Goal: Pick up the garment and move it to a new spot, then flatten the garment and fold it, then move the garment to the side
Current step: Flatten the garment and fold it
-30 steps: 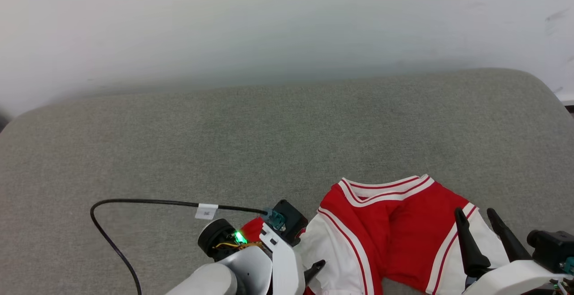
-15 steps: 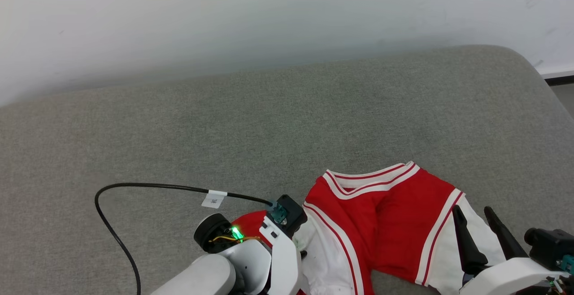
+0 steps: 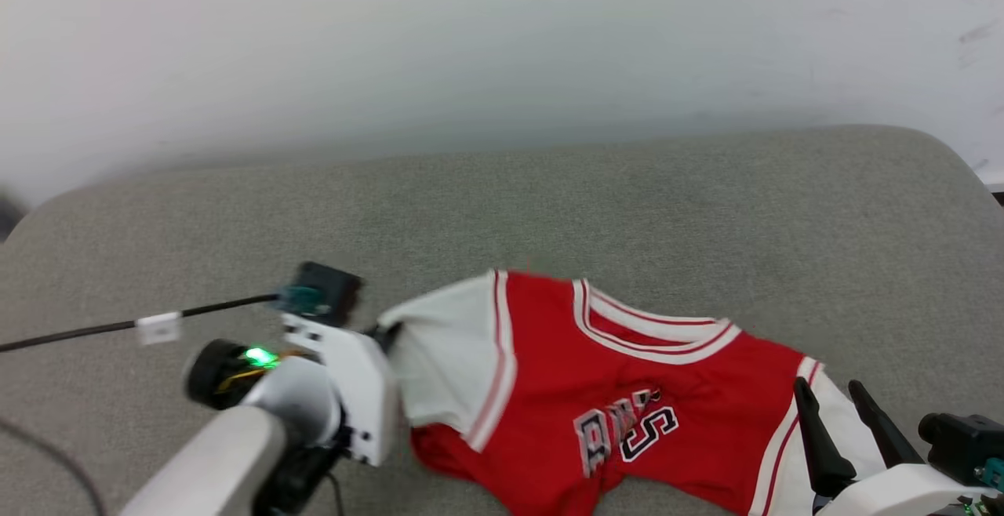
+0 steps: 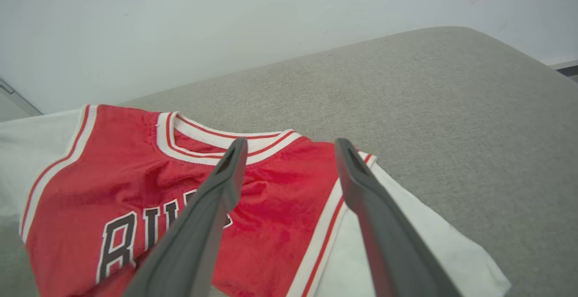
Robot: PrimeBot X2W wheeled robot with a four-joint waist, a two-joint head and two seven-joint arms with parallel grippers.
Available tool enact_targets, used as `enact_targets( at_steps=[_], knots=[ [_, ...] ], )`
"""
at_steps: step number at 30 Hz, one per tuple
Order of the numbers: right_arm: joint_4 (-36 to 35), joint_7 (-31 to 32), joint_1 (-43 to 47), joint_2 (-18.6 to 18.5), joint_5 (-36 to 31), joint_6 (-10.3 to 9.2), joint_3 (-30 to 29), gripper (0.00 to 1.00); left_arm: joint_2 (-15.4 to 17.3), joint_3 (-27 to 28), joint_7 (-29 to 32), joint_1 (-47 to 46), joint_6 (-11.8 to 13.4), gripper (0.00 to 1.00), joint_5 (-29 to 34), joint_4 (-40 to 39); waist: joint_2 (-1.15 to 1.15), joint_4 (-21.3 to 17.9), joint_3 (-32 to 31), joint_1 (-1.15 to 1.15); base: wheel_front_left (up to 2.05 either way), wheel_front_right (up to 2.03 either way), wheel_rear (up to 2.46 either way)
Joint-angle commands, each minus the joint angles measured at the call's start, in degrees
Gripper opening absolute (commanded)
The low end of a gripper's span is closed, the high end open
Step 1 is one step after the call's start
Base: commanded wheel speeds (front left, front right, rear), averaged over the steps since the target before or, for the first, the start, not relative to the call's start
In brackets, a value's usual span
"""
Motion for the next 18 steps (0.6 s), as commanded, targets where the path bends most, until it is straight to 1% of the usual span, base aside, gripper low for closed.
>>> enact_targets(
  at_steps=[1,2,5,8,11,16,17,18],
  knots=[
    [-0.2,0.1,0.4,0.1,0.4,-0.02,-0.1,1.0,0.7,1.7,-1.2,1.6,1.3,0.0,-0.6,0.5,0.0,0.4,0.2,0.0,0.0,0.0,0.0],
    [-0.4,0.2,0.4,0.1,0.4,-0.02,-0.1,1.0,1.6,3.2,-2.0,2.5,2.6,0.0,-0.9,0.9,0.0,0.5,0.5,0.0,0.0,0.0,0.0],
    [-0.9,0.5,0.0,0.1,0.4,-0.02,-0.2,1.0,2.9,7.8,-4.5,5.8,5.6,0.0,-3.4,2.0,0.0,0.9,1.6,0.0,0.0,0.0,0.0],
    [-1.0,0.6,-0.9,0.1,0.1,-0.02,-0.5,1.0,3.2,11.1,-6.1,9.0,7.3,0.0,-6.4,4.2,0.0,1.2,3.0,0.0,0.0,0.0,0.0],
    [-1.2,0.5,-1.6,0.1,-0.1,-0.02,-0.6,1.0,2.4,12.7,-6.8,11.9,7.7,0.0,-9.0,7.1,0.0,1.3,4.2,0.0,0.0,0.0,0.0],
    [-1.3,0.5,-2.9,0.1,-0.5,-0.02,-0.7,1.0,-0.3,13.1,-7.2,14.3,6.2,0.0,-12.6,13.1,0.0,1.3,5.5,0.0,0.0,0.0,0.0],
    [-1.4,0.5,-3.1,0.1,-0.7,-0.02,-0.7,1.0,-1.0,13.0,-7.1,14.5,5.8,0.28,-13.0,14.3,0.0,1.2,5.5,0.0,0.0,0.0,0.0],
    [-1.5,0.5,-3.2,0.1,-0.9,-0.02,-0.7,1.0,-1.6,12.7,-7.2,14.6,5.2,0.49,-13.4,15.6,0.0,1.2,5.4,0.0,0.0,0.0,0.0]
  ],
)
